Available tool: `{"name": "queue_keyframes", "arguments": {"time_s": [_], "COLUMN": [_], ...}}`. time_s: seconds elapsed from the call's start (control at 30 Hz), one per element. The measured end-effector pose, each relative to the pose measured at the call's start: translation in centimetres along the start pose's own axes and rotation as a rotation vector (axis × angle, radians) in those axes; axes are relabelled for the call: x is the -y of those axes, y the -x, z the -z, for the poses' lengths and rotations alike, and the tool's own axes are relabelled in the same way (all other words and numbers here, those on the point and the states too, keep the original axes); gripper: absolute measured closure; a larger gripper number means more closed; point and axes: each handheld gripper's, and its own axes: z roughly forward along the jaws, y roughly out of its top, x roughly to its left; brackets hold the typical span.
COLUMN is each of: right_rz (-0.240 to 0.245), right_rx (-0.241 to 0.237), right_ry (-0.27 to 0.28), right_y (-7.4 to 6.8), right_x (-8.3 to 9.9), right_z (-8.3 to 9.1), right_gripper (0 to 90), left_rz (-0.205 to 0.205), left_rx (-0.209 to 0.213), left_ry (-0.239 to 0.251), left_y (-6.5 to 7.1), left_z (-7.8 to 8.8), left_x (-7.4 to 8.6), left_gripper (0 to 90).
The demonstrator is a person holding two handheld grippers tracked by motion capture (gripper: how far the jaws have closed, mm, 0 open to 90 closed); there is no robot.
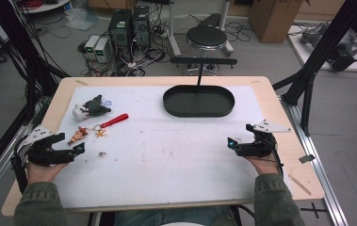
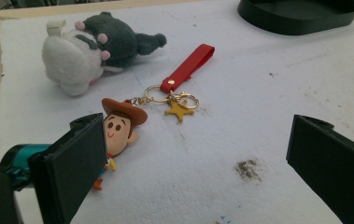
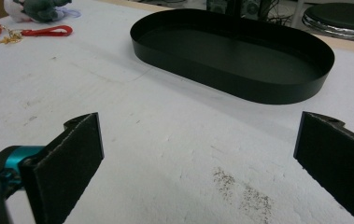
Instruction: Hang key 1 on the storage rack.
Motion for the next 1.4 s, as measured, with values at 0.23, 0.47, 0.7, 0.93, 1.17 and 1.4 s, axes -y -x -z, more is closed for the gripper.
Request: {"name": "queue_keyframes", "arguments": {"time_s": [0.23, 0.47, 0.7, 0.93, 1.17, 1.4], "right_rz": [-0.004, -0.004, -0.004, -0.004, -0.005, -0.010], "right_rx": [-0.005, -0.006, 0.001, 0.008, 0.011, 0.017], "right_ry": [0.008, 0.003, -0.006, -0.005, -0.013, -0.010], "right_y": [0.2, 0.1, 0.2, 0.3, 0.3, 0.3], "right_x": [0.1, 0.1, 0.1, 0.2, 0.4, 0.4], "right_z": [0.1, 0.0, 0.0, 0.1, 0.1, 0.2], "right_gripper": [0.5, 0.5, 0.5, 0.5, 0.5, 0.5], "left_rz": [-0.021, -0.016, 0.014, -0.043, -0.086, -0.104], "left_rx": [-0.001, 0.000, 0.014, 0.025, 0.031, 0.030], "left_ry": [-0.020, -0.023, -0.054, -0.113, -0.162, -0.200], "left_y": [0.2, 0.2, -0.1, 0.2, 0.1, -0.5], "left_z": [-0.3, -0.4, -1.0, -1.8, -3.2, -4.5], "left_x": [0.0, 0.0, -0.1, -1.0, -2.2, -3.9], "left_gripper": [5.7, 5.7, 5.8, 5.8, 5.8, 5.8]}}
